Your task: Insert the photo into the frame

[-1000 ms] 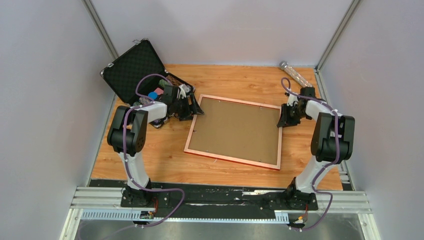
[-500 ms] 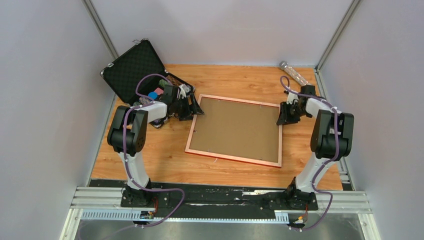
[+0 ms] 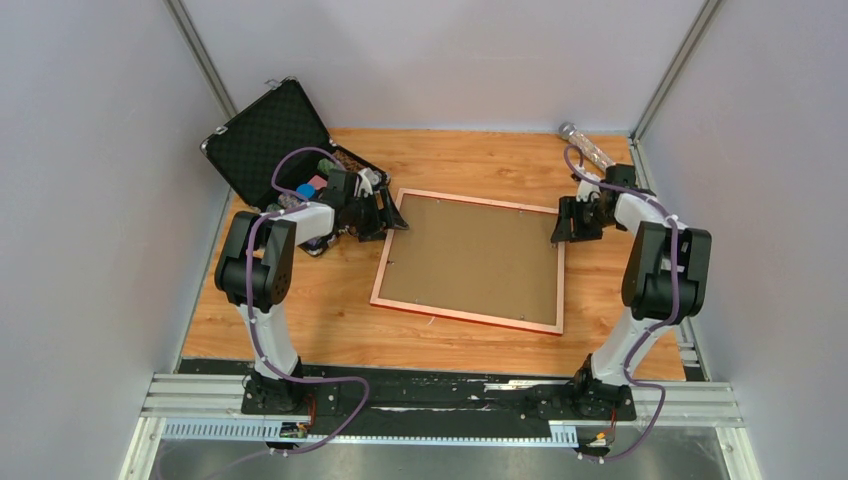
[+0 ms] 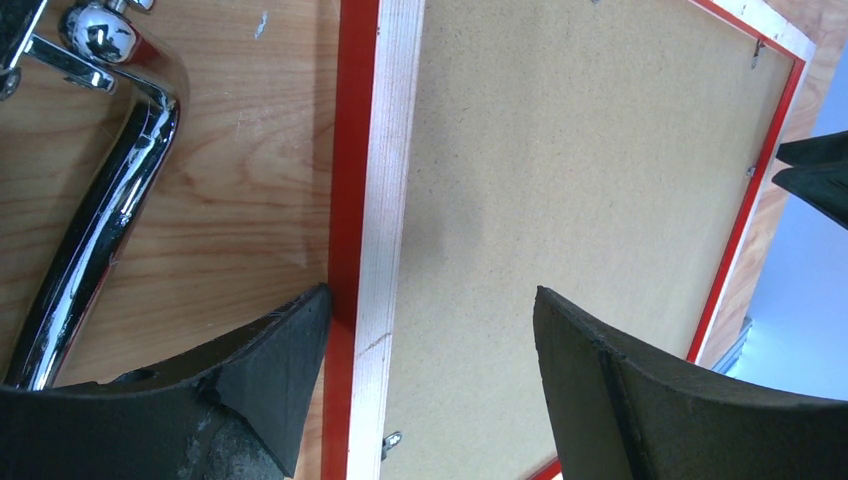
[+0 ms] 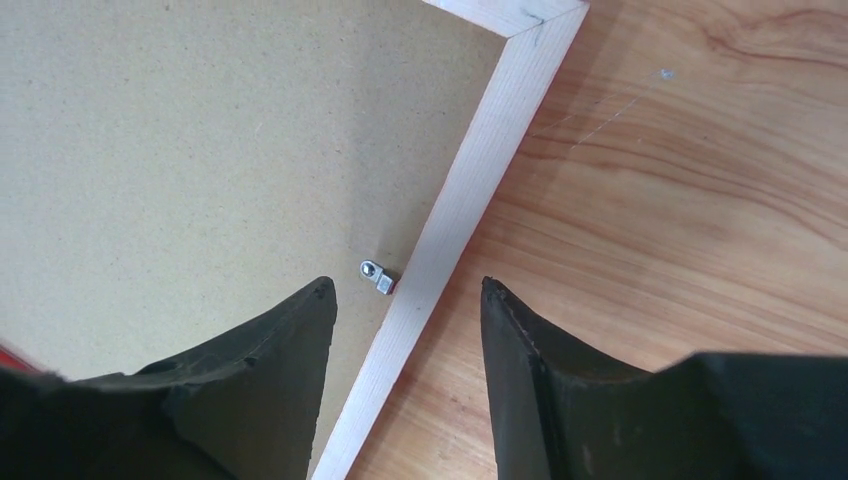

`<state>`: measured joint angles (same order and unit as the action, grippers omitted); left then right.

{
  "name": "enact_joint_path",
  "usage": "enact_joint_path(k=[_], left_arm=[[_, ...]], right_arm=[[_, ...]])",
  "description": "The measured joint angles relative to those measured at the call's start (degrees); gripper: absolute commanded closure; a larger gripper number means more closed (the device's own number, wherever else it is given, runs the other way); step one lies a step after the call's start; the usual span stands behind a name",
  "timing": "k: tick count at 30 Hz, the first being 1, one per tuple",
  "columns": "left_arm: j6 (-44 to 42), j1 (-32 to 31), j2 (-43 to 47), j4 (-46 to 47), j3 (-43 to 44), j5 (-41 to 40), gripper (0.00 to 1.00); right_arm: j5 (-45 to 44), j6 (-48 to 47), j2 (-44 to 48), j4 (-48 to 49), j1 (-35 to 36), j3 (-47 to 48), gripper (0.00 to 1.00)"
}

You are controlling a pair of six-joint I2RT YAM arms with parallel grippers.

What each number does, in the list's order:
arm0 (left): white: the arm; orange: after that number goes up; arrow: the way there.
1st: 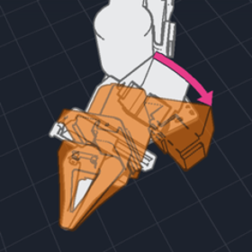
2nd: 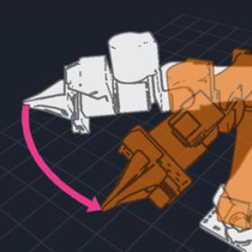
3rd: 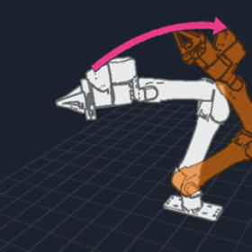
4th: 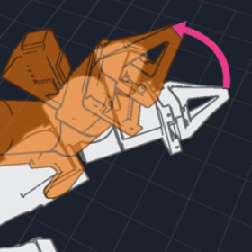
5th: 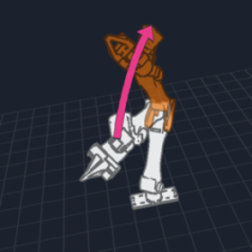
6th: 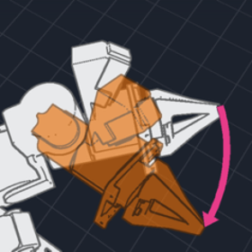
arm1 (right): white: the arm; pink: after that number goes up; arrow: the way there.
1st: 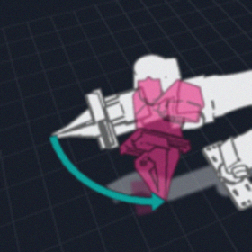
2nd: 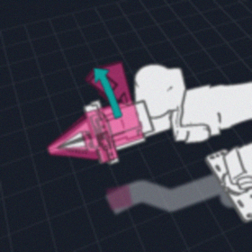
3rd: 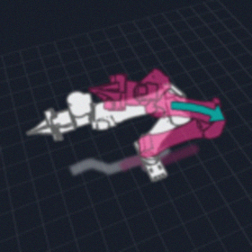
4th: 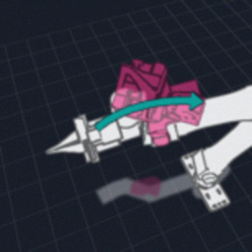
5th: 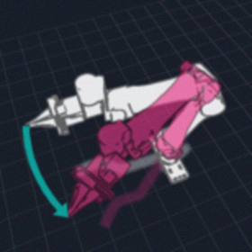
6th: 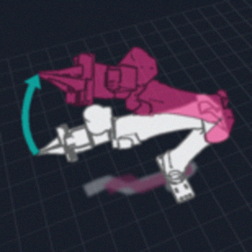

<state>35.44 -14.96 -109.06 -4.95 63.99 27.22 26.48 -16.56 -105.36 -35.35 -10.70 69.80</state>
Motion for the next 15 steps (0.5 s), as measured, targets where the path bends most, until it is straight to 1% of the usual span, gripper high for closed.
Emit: enact_joint_path(k=[7,15], left_arm=[[-0.8,-0.1,0.0,-0.6,0.3,-0.1,0.13],[-4.2,-0.4,1.8,-3.2,0.3,-2.9,0.1]], right_arm=[[-0.4,-0.4,5.8,0.1,0.0,-2.1,0.42],[-1.0,-1.8,16.2,0.5,0.7,-5.2,0.3]])
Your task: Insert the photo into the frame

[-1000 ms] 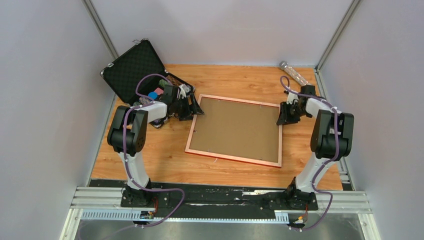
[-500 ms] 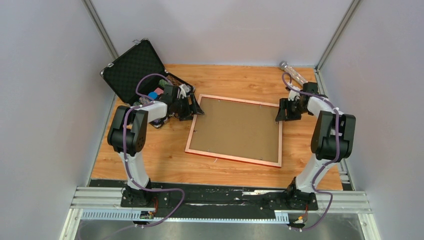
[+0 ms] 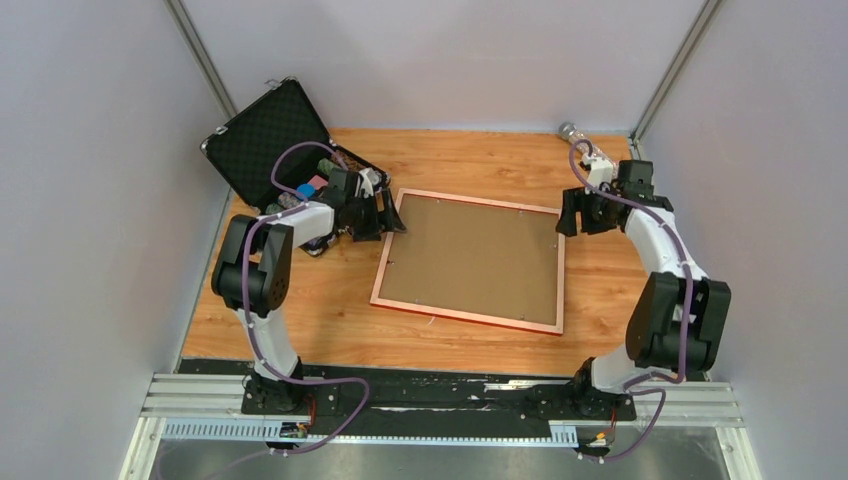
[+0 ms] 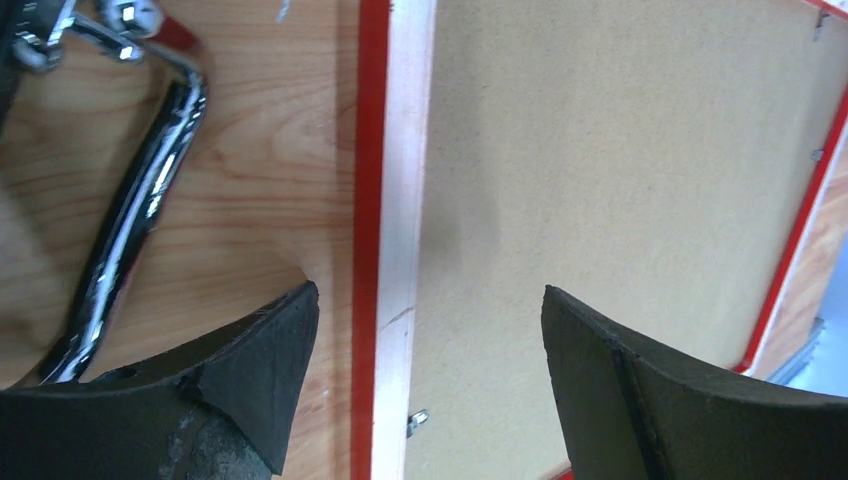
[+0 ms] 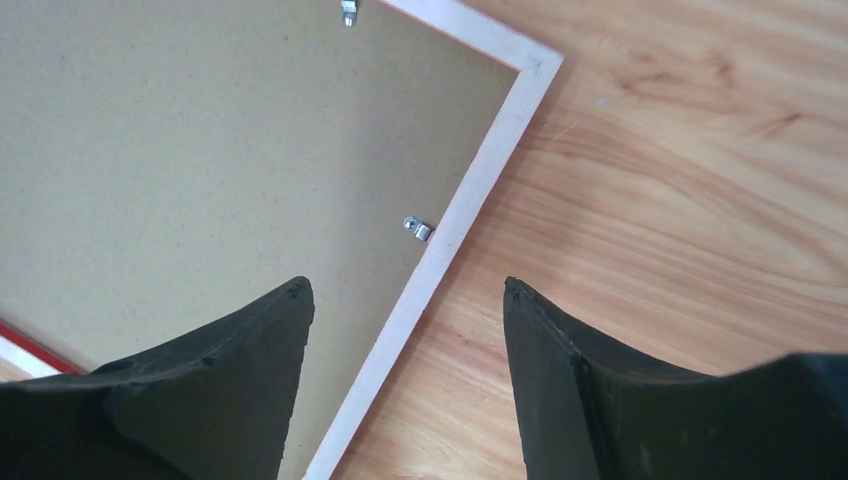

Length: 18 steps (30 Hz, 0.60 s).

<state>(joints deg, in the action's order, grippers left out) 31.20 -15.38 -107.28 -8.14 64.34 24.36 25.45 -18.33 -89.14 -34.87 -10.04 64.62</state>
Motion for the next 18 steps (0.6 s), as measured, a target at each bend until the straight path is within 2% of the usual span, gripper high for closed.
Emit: enact_joint_path(k=[6,7,8,11,18], left_arm=[[-3.7,0.0,3.7,-3.0,0.0,-4.7,0.05],[-4.6,0.0,4.8,-3.2,0.0,-5.5,0.04],[-5.5,0.0,5.7,-3.3,0.0,-6.0,0.04],[-8.6,0.0,8.3,-3.5,0.0,-7.8,0.0],[-16.6,0.0,15.0,-2.1,0.1,-14.5,0.0]], right_arm=[[-4.6,-1.8,7.7,2.1,1.8,0.0,0.2],[-5.9,-2.1,8.8,2.8,1.9,0.0,0.07],[-7.1,-2.3,9.7,3.4,2.0,0.0,0.01],[-11.5,-2.2,11.4,5.8,2.0,0.0,0.0],[-18.3,0.1,11.3,8.6,2.0,0.2,0.0]])
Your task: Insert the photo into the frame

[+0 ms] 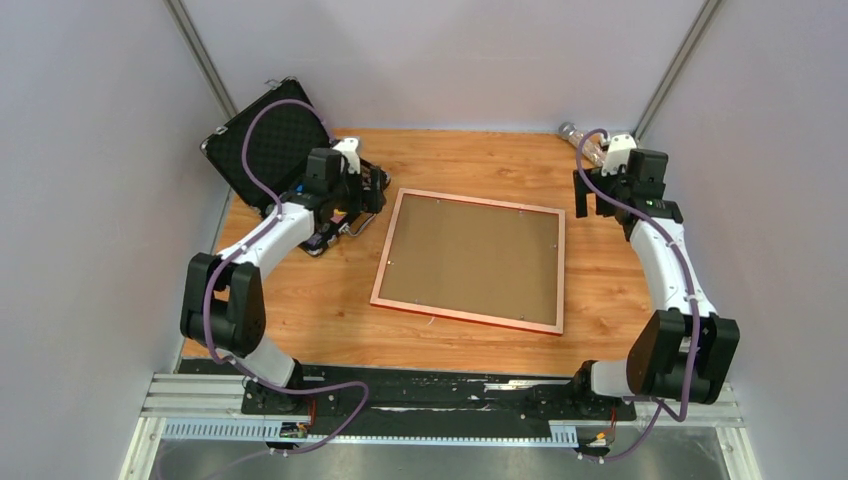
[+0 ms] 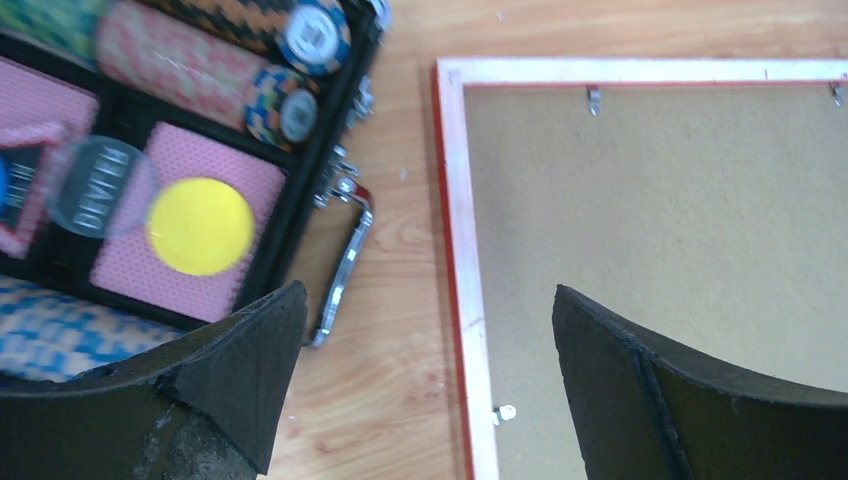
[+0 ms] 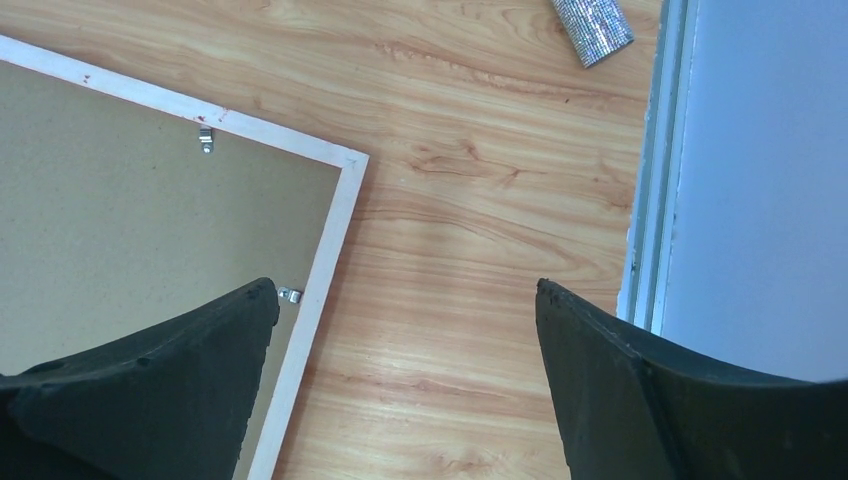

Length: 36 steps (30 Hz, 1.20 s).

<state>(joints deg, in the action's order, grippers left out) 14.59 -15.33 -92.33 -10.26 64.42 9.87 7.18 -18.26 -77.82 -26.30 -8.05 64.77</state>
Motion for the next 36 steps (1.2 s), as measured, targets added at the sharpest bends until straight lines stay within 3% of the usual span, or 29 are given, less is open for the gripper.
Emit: enact_joint_path(k=[8,15,20,26,29,36], left_arm=[[-4.9,0.1,-3.3,-4.9,10.2,-10.1,0.0],[-7.6,0.2,2.8,-0.2,-2.7,-8.2,0.0],[-10.9,0.2,6.6,-0.3,-4.2,-5.2,0.0],[-16.8,0.2,8.5,-2.9,-2.5,-4.0,0.08],[-19.5,0.2,10.7,-3.3,-4.3,-4.2,0.01],[-22.4,0.2,13.2,-3.8,-5.1,-4.2,0.0]], right_arm=[[6.5,7.5,0.4,0.6,-4.8,-0.1,0.0],[12.1,11.8,4.4,2.1,-5.5,-1.8,0.0],[19.2,10.7,8.5,3.1,-4.5,-5.9,0.0],[21.0,6.1,12.6,3.3,6.1,-12.7,0.0],[20.7,3.5,14.2,3.1,13.3,-16.2,0.0],[20.7,0.2,16.4,2.8,20.8,-19.7,0.0]])
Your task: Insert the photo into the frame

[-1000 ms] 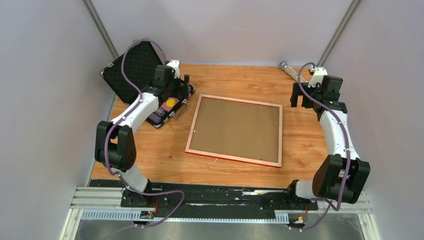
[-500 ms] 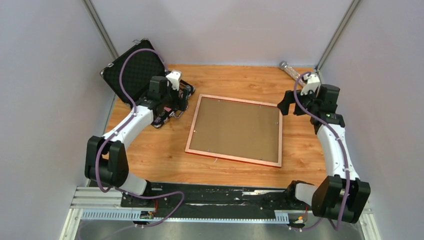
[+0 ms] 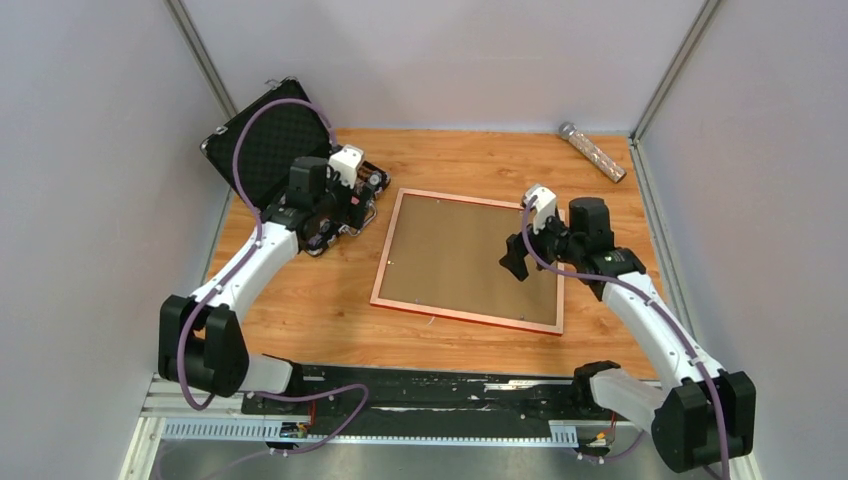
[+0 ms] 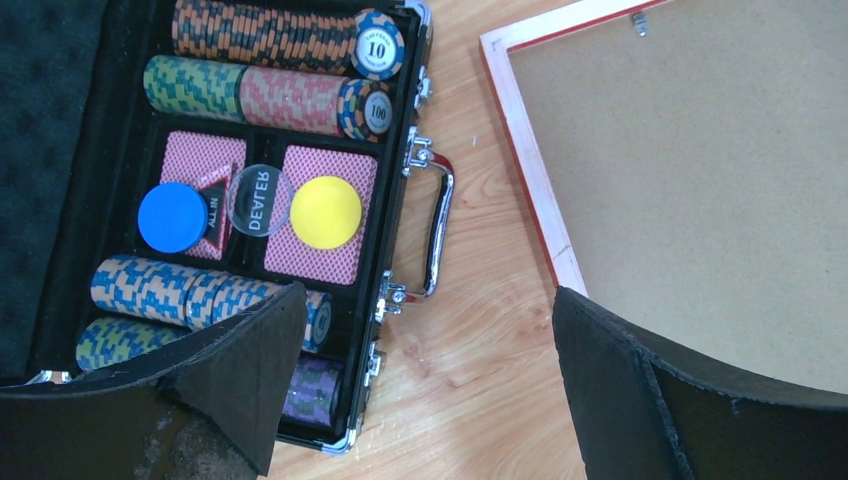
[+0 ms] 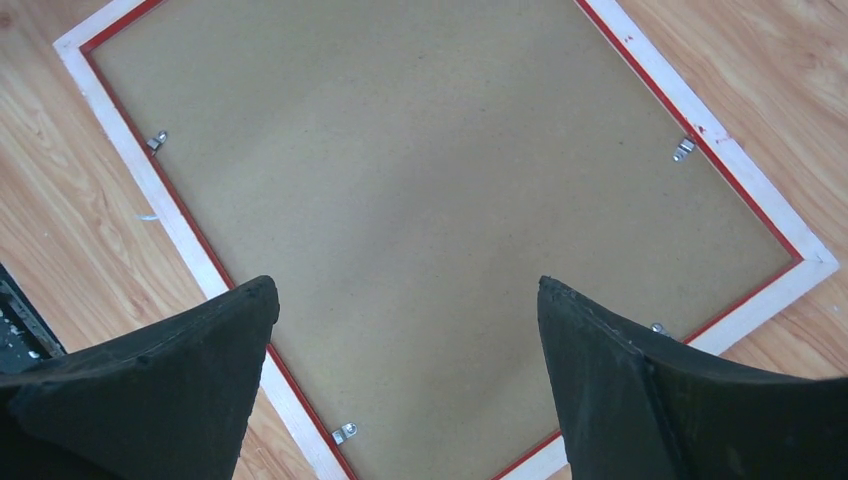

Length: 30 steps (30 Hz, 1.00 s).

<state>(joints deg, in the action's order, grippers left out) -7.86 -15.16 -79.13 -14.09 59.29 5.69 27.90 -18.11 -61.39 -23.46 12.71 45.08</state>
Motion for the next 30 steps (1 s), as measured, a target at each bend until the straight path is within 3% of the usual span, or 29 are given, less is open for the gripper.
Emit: enact_joint_path(k=[11,22,30], left_arm=[[-1.8,-1.1,5.0,-2.4,1.4,3.4,0.0],[-9.1,-13.3,4.4,-6.7,2.2,2.4,0.0],[-11.5,-16.9,1.8,-8.0,2.0,2.1,0.03]], right_arm=[[-0.3,-5.3,2.9,-4.3,8.5,-2.1,0.0],[-5.1,-11.6,0.6,-9.5,24.5,-8.3,0.06],[-9.9,-12.7,0.7,-10.2,29.4,-12.0,0.13]])
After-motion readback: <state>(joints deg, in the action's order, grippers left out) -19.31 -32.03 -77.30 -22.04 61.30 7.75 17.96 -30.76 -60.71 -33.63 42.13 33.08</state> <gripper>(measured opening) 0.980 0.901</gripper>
